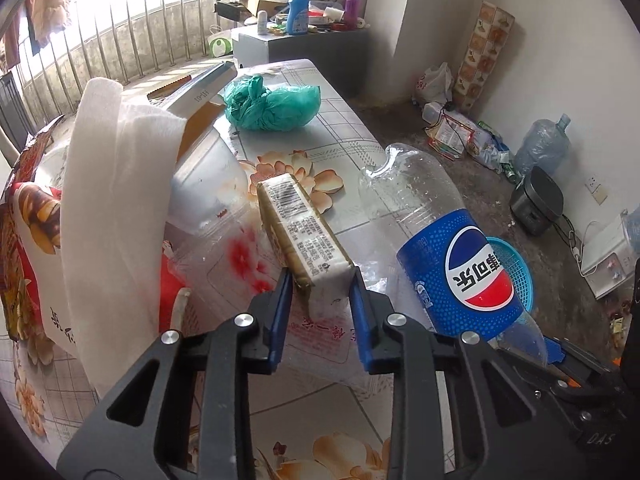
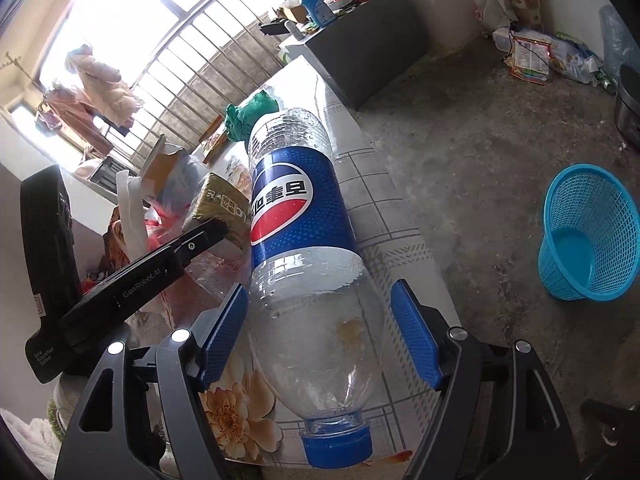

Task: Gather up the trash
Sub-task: 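Grasp the tan carton box with the left tool while the right tool holds the bottle, then carry bottle and carton over the blue wastebasket and open both tools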

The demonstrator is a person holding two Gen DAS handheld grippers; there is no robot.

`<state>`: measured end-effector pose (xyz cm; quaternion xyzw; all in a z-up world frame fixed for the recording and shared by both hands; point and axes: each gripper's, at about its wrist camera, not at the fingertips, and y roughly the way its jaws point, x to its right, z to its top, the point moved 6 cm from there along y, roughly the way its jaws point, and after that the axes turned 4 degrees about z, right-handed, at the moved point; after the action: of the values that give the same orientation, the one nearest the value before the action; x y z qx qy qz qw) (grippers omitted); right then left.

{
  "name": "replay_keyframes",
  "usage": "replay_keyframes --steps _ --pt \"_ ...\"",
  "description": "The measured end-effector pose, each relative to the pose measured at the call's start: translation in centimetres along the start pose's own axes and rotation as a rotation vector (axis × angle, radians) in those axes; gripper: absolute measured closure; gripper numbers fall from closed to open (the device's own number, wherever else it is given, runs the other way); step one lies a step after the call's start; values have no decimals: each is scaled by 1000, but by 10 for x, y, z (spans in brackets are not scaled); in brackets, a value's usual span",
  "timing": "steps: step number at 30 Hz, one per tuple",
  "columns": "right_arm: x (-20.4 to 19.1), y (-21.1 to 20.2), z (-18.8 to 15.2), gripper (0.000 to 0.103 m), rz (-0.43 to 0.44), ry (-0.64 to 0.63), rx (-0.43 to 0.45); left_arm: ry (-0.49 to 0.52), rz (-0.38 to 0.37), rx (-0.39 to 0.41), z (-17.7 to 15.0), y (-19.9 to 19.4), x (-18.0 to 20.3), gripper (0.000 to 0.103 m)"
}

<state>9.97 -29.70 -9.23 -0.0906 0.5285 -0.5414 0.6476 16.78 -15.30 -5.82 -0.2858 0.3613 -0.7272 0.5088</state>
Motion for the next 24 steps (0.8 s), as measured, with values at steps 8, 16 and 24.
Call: replay_keyframes --steps 8,16,24 --pt "2 -6 0 36 27 46 30 -28 -152 72 -1 -34 -2 78" --pt "9 -41 -3 36 80 122 122 -13 -234 152 8 -65 7 78" --pt "54 -91 1 36 68 264 271 89 -346 161 29 -79 69 78"
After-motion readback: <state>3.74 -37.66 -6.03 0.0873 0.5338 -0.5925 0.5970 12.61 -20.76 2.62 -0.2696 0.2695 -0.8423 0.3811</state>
